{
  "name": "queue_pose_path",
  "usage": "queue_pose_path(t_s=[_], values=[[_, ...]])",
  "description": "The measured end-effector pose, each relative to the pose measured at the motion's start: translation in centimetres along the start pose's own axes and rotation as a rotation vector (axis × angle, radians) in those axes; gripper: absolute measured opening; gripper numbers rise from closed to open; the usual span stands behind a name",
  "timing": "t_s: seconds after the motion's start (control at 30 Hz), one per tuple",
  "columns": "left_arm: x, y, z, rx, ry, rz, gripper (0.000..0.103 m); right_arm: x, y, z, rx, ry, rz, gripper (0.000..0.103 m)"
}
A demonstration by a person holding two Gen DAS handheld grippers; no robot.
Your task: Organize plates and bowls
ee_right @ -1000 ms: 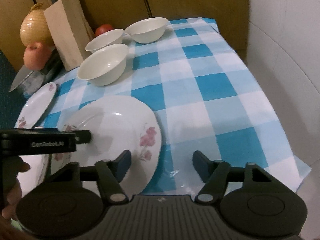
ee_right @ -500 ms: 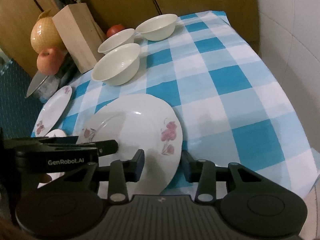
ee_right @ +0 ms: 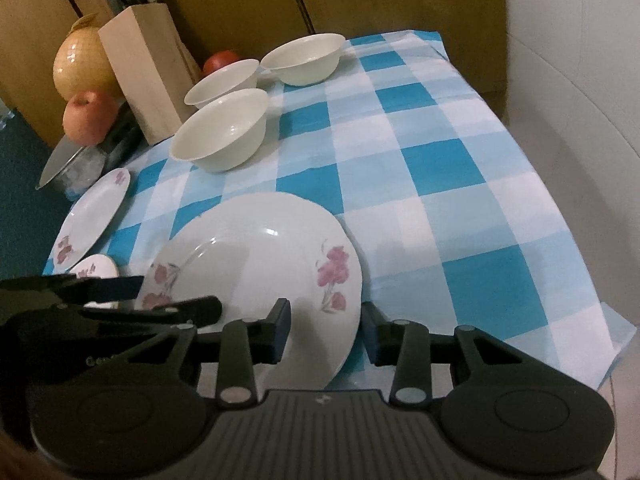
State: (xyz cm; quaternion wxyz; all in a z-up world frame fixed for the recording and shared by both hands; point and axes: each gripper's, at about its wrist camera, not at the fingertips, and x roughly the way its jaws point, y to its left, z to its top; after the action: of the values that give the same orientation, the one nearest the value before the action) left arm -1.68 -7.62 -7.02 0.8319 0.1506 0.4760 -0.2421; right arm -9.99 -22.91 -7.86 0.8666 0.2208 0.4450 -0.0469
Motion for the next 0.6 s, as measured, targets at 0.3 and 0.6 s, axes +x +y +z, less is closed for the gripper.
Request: queue_pose_path(t_s=[0.3,0.6], values=[[-1.7,0.3,-0.2,0.02,-0.071,0.094,0.086,-1.1,0.7,0.4,-0.002,-0.077,-0.033,0.038],[-4.0,3.1,-0.8,-0.031,-0.13,0.214,0.092,-1.0,5.4,1.4,-0.142,-0.13,0.053,0.046]])
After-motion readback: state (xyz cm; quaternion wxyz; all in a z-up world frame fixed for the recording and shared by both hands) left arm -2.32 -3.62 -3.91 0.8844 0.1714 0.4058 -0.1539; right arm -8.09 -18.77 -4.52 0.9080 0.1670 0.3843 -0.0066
